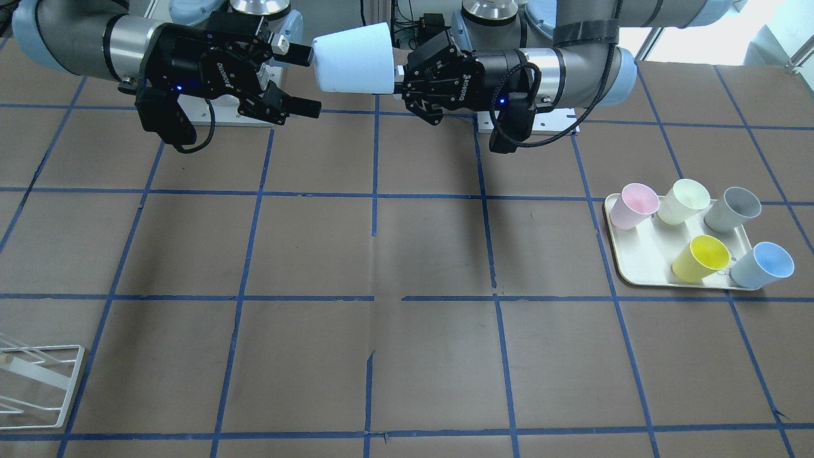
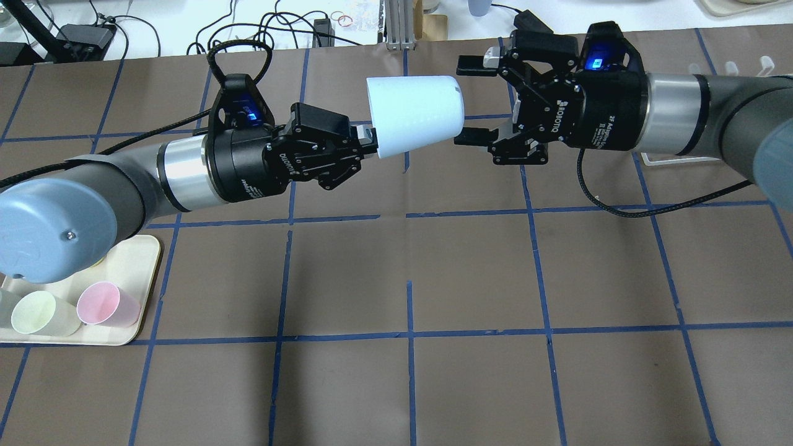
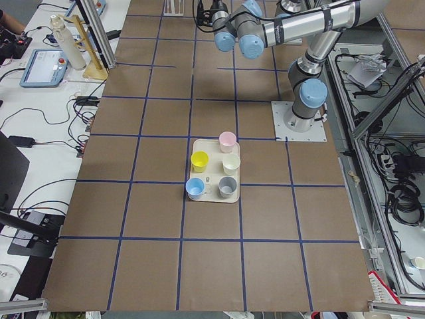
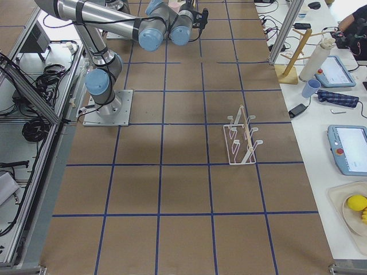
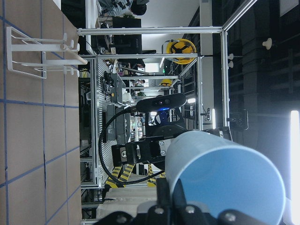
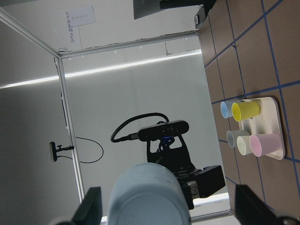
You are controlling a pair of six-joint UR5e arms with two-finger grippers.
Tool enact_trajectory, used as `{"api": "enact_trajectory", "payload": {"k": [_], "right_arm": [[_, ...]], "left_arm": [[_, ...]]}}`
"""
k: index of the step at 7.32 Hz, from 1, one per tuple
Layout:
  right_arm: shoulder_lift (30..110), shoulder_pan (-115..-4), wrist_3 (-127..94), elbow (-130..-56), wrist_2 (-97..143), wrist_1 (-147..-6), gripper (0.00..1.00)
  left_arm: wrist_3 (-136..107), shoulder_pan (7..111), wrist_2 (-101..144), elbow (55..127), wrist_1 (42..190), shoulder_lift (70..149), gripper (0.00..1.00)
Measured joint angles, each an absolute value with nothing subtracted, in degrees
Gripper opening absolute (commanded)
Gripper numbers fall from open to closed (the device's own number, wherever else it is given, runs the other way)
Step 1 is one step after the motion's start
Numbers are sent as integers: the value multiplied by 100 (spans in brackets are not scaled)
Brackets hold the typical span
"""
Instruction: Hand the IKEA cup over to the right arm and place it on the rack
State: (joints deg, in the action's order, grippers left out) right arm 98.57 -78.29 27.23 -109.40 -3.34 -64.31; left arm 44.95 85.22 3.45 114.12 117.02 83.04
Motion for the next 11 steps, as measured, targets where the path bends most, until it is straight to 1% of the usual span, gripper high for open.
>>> {"api": "enact_trajectory", "payload": {"k": [3, 6, 7, 9, 10, 11], "right_arm": [[9909, -7880, 2508, -10926, -306, -6402, 100], [9951, -7998, 2489, -10905, -313, -6200, 96], [9983, -8003, 2466, -10901, -325, -6170, 93], [10041, -8006, 2406, -10899, -351, -6087, 77], [10049, -8006, 2396, -10898, -367, -6062, 72], [10050, -7999, 2392, -10898, -373, -6052, 65]], "left_arm": [[4489, 8534, 318, 11417, 11695, 8277, 0], [4491, 8534, 310, 11417, 11692, 8268, 0], [4491, 8534, 309, 11417, 11695, 8262, 0], [4491, 8534, 308, 11417, 11698, 8255, 0], [4491, 8534, 308, 11417, 11698, 8253, 0], [4491, 8534, 307, 11417, 11698, 8253, 0]]}}
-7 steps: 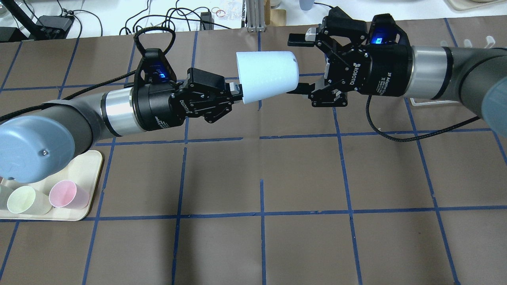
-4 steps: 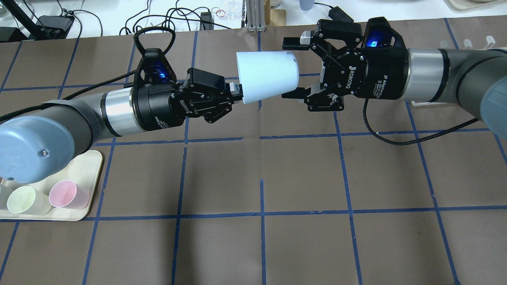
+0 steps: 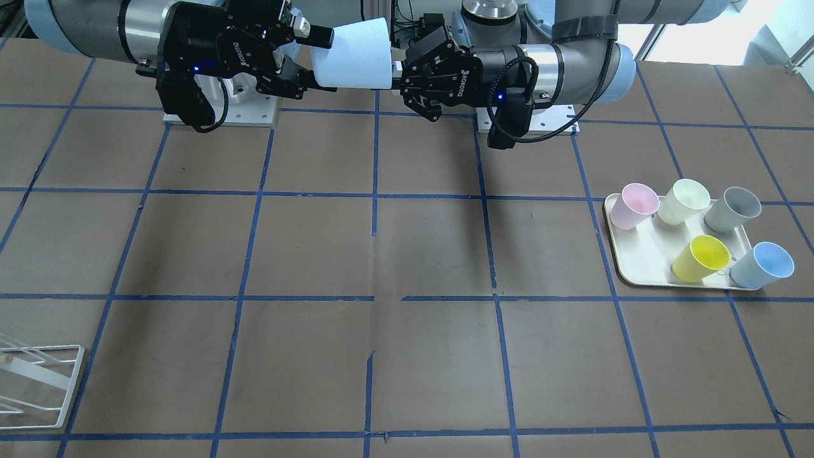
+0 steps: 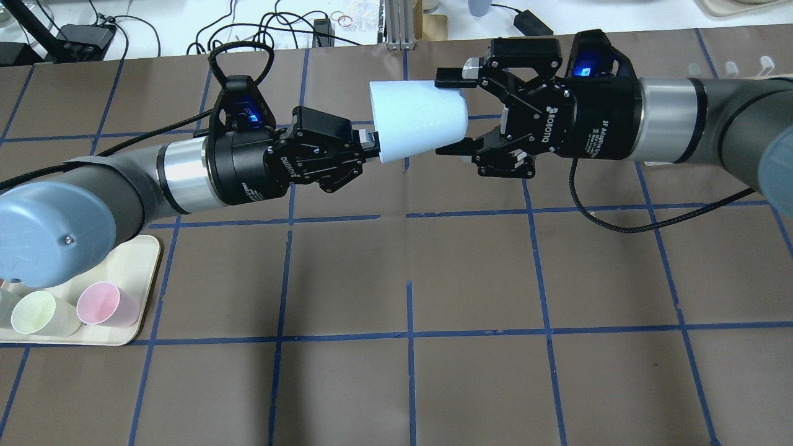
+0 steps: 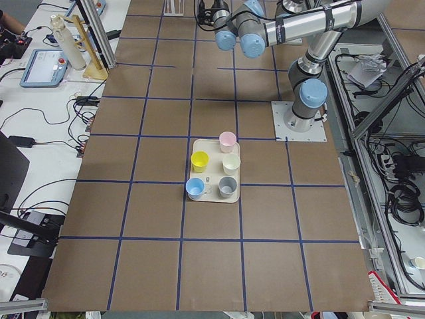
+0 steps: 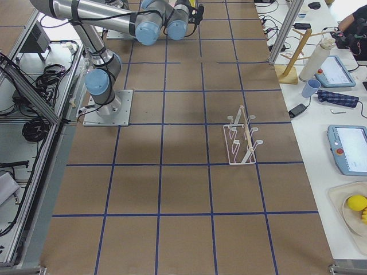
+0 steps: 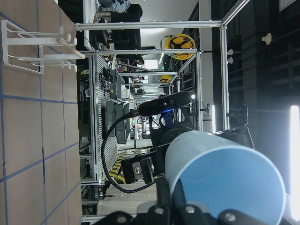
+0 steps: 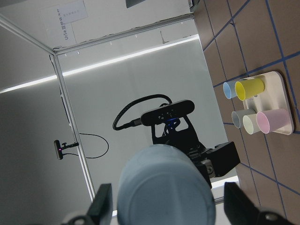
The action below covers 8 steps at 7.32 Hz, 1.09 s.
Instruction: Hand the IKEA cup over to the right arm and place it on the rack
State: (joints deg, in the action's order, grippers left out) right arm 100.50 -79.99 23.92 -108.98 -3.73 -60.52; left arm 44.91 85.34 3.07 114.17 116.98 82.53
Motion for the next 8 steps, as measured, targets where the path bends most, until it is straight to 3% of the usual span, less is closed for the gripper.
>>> {"api": "enact_trajectory", "payload": {"k": [2, 3, 5, 8], "right_arm": [[10045, -7988, 2389, -10889, -374, -6045, 39], [10044, -7985, 2385, -10886, -377, -6041, 31], [10045, -7979, 2382, -10881, -377, -6039, 18], [10027, -7955, 2382, -10828, -390, -6046, 12]], "left_arm": [[4491, 8534, 295, 11417, 11698, 8253, 0], [4491, 8534, 288, 11417, 11698, 8254, 6], [4485, 8535, 280, 11416, 11701, 8263, 97], [4464, 8534, 281, 11417, 11703, 8263, 100]]}}
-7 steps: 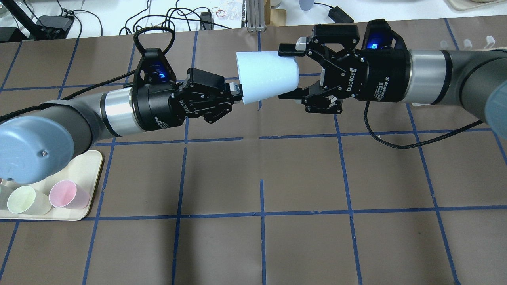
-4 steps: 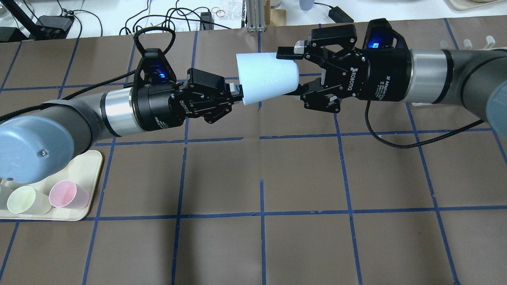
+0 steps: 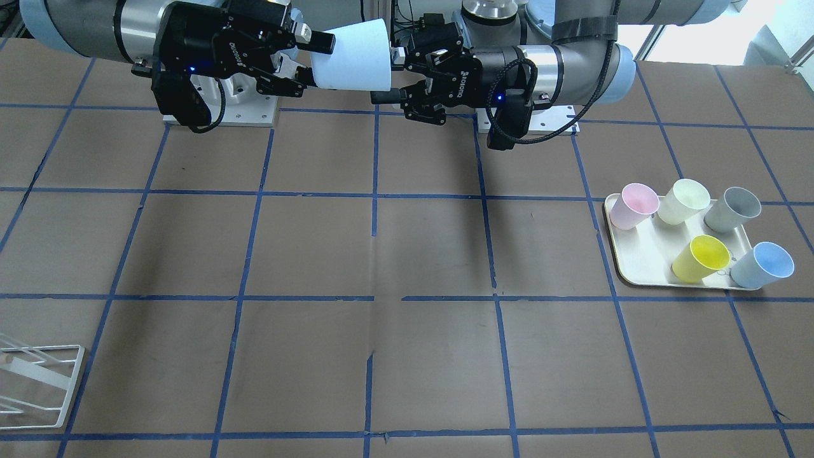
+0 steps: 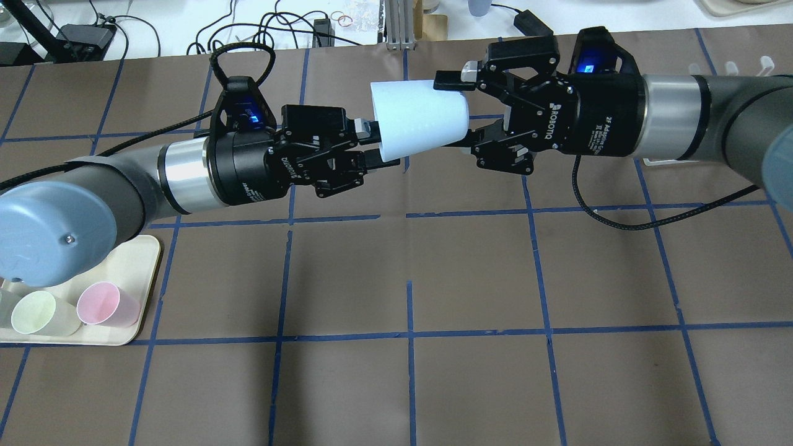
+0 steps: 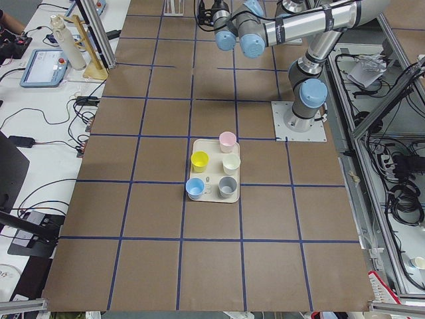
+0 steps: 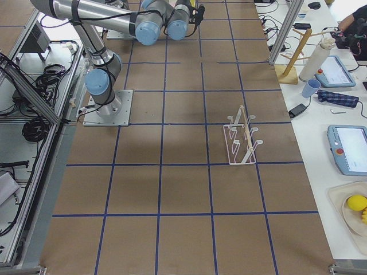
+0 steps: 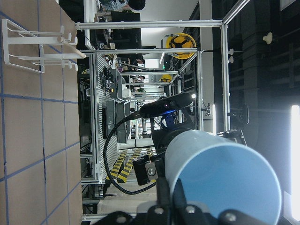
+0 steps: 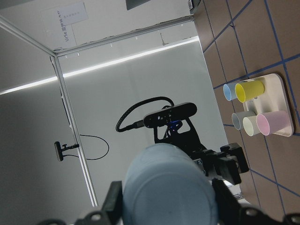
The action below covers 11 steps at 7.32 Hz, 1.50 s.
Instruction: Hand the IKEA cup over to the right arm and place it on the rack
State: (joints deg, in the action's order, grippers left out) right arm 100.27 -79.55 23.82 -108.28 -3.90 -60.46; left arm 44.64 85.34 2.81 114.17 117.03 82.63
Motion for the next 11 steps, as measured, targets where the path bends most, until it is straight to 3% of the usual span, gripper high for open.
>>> {"api": "enact_trajectory", "payload": {"k": [3, 7, 11], "right_arm": [[10014, -7539, 2382, -10709, -685, -6045, 12], [10010, -6697, 2369, -10244, -2507, -6100, 7], [10029, -6516, 2537, -9858, -5956, -7945, 8]], "left_arm": [[3839, 8481, -220, 11275, 11446, 8290, 100], [1087, 8480, -2535, 11198, 8904, 8532, 100], [319, 9055, -5684, 10973, 7136, 8917, 100]]}}
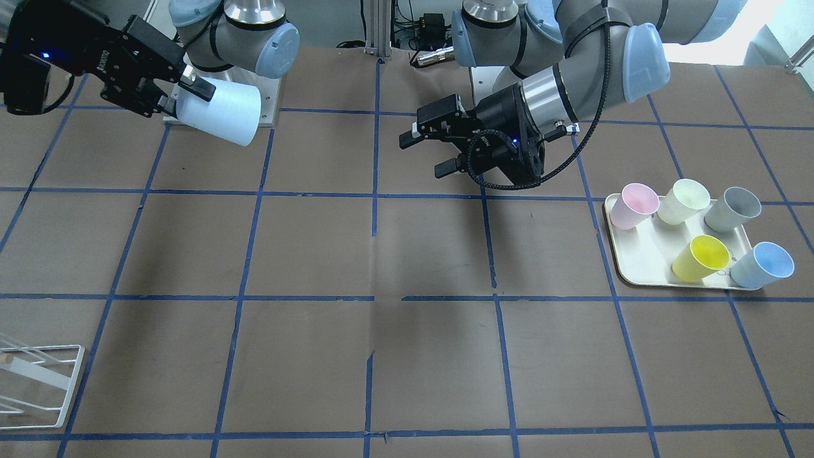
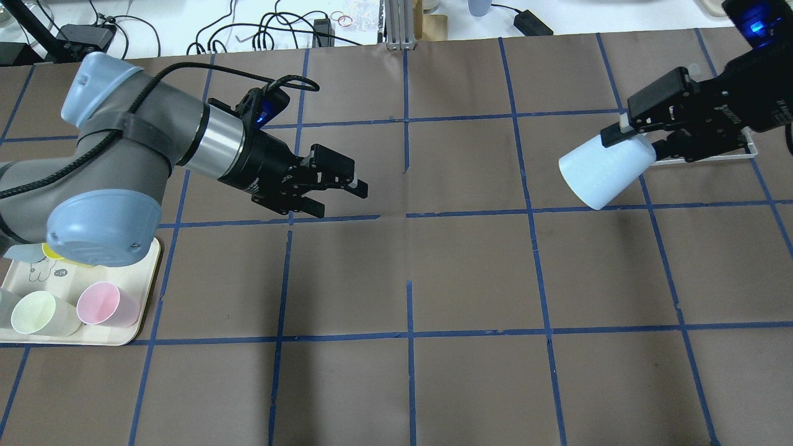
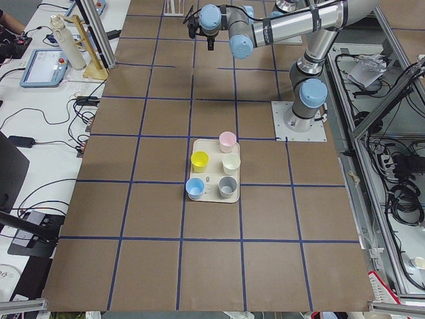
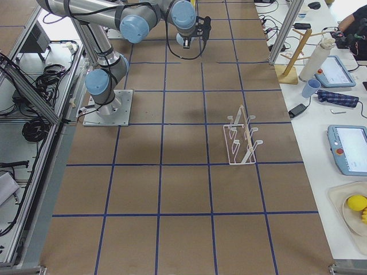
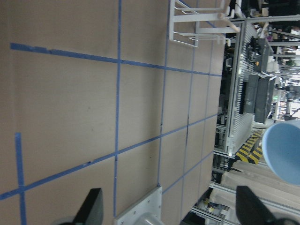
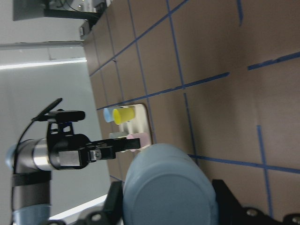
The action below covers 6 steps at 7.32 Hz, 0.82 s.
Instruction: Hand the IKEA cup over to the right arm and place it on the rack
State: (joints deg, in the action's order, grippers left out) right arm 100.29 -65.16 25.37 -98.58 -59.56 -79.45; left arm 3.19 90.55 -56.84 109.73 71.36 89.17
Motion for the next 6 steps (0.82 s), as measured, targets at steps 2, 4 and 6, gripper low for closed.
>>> {"api": "enact_trajectory", "payload": {"k": [2, 4, 6], "right_arm": [[9947, -6510, 3236, -9853, -7047, -8847, 8], [9673, -6503, 3659, -9850, -7652, -9838, 8], [9237, -6497, 3922, -9843, -7984, -10709, 7]], "left_arm": [[245, 9380, -7306, 10072, 7515, 9173, 100], [211, 9413, -8494, 9091, 8631, 9215, 100], [113, 9343, -9135, 9001, 8996, 9005, 100]]}}
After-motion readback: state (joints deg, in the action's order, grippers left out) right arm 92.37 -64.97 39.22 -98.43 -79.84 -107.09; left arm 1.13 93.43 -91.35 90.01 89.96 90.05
